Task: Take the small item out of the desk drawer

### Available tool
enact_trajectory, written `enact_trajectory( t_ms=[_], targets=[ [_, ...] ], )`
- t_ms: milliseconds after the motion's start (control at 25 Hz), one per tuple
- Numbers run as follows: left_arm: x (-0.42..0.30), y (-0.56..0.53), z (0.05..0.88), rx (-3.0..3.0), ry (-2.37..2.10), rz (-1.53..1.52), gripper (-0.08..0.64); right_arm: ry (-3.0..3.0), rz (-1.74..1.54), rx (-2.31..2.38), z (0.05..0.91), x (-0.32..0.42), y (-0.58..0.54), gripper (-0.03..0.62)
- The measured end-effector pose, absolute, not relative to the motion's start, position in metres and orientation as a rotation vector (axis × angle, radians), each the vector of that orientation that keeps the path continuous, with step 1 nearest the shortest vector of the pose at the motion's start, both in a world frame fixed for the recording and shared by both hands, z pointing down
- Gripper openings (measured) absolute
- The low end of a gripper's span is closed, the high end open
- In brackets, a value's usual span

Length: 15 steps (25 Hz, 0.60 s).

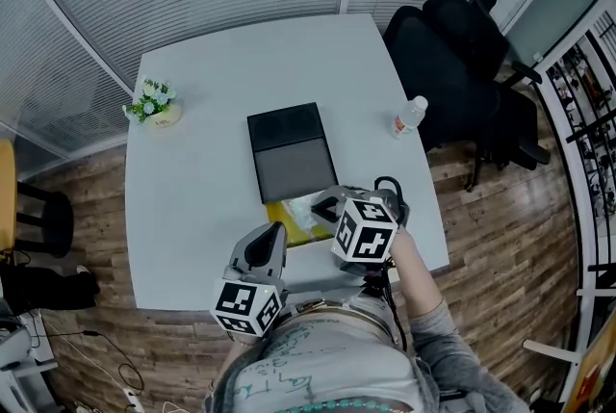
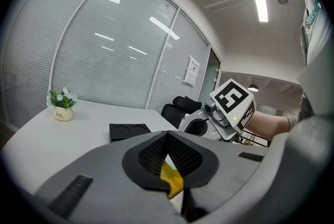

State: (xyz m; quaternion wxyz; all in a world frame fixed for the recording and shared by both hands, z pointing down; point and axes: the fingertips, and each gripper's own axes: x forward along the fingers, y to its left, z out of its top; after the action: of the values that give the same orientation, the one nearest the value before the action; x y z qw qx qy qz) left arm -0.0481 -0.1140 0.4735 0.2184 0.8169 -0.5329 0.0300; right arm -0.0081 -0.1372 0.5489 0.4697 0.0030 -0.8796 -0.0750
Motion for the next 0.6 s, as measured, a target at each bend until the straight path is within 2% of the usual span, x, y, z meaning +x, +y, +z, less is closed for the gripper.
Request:
enact_trajectory(
  t_ms=[600],
  targets=[
    [-0.036, -0.098, 0.471, 2.264, -1.482, 0.107, -0.003, -2.096, -0.129, 0.117, 0.560, 0.061, -0.150, 0.003]
  ],
)
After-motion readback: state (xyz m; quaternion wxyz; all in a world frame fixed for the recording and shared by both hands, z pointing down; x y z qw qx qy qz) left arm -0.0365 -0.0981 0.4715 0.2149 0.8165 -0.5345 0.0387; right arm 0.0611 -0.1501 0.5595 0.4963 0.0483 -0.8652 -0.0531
